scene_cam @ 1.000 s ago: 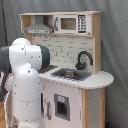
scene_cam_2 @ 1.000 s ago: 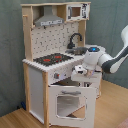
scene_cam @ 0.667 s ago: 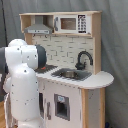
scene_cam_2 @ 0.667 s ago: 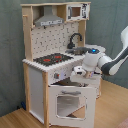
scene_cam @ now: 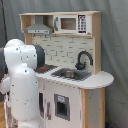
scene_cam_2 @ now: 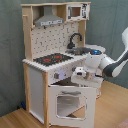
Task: Play with the kitchen
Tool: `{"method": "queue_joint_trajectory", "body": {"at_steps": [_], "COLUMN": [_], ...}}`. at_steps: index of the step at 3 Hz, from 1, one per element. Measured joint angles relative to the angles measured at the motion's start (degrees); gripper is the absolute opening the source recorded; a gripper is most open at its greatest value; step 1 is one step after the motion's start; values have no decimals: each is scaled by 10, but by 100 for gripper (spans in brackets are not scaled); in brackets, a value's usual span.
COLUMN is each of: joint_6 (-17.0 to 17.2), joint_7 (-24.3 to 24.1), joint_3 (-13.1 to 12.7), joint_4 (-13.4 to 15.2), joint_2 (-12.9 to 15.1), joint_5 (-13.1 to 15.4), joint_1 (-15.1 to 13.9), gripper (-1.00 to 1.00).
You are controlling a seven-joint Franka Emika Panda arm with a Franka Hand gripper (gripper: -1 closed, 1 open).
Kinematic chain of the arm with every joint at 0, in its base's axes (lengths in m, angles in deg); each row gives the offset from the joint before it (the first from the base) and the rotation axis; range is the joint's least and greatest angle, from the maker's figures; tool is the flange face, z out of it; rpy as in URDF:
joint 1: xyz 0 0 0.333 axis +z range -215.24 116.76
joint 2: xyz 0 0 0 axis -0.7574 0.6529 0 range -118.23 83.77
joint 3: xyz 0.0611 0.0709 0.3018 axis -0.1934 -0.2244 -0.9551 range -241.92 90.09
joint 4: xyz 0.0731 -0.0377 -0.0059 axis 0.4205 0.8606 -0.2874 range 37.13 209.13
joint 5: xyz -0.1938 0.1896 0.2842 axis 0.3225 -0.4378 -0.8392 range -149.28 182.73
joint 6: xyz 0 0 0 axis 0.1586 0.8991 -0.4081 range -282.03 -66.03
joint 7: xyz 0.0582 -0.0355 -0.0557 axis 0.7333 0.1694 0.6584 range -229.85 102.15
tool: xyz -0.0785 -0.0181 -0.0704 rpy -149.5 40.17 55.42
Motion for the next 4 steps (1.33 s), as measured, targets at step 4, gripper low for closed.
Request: {"method": "queue_joint_trajectory", "body": {"at_steps": [4], "joint_6": [-71], "joint_7": [-192], "joint_3": [-82], "joint_4": [-11], "joint_2": [-84], "joint_5": [-29], "joint_1": [0], "gripper": [-100]}}
